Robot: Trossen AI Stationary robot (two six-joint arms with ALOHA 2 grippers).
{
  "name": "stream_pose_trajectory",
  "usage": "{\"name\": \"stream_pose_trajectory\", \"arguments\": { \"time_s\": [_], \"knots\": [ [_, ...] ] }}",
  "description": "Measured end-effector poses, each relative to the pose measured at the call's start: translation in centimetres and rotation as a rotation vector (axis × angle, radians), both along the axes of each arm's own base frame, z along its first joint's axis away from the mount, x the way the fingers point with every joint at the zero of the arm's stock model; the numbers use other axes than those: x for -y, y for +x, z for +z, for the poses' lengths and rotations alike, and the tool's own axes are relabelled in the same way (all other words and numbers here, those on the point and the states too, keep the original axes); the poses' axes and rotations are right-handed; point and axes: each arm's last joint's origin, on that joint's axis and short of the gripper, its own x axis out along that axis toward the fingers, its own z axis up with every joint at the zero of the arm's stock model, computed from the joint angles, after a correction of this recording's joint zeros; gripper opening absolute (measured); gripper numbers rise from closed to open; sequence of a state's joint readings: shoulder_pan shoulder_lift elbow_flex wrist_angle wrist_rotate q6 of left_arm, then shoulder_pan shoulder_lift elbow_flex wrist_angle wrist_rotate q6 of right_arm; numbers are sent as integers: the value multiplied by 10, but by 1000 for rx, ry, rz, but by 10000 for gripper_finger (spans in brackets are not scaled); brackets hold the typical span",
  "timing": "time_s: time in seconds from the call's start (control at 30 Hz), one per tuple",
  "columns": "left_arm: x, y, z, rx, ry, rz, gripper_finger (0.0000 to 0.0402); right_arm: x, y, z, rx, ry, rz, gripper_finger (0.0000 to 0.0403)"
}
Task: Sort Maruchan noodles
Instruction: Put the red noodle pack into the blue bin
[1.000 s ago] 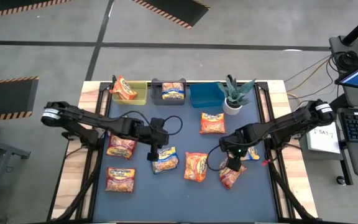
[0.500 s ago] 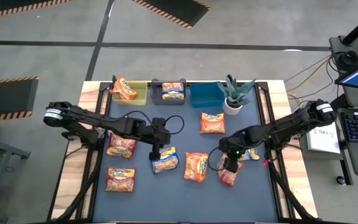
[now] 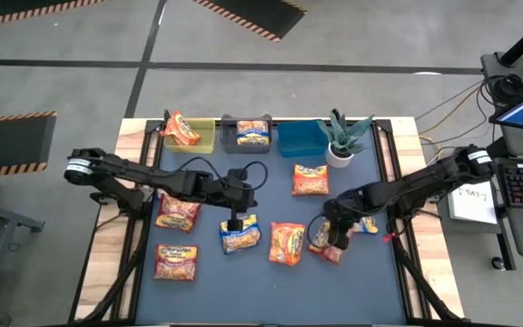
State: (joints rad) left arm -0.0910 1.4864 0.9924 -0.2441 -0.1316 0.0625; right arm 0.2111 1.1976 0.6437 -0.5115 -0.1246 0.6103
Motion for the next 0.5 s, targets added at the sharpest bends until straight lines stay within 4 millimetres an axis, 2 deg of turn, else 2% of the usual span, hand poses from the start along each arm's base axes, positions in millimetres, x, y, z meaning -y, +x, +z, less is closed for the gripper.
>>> {"name": "stream_pose_trajectory", "arguments": {
  "time_s": [0.27, 0.37, 0.5],
  "knots": [
    [-3, 6, 7, 90, -21, 7, 9, 9, 4, 25, 278, -308, -47, 14],
    [-7, 8, 9, 125, -67, 22, 37, 10, 11, 32, 385, -419, -39, 14],
    [-13, 10, 12, 155, -91, 52, 96, 10, 24, 34, 483, -545, -1, 14]
  ]
}}
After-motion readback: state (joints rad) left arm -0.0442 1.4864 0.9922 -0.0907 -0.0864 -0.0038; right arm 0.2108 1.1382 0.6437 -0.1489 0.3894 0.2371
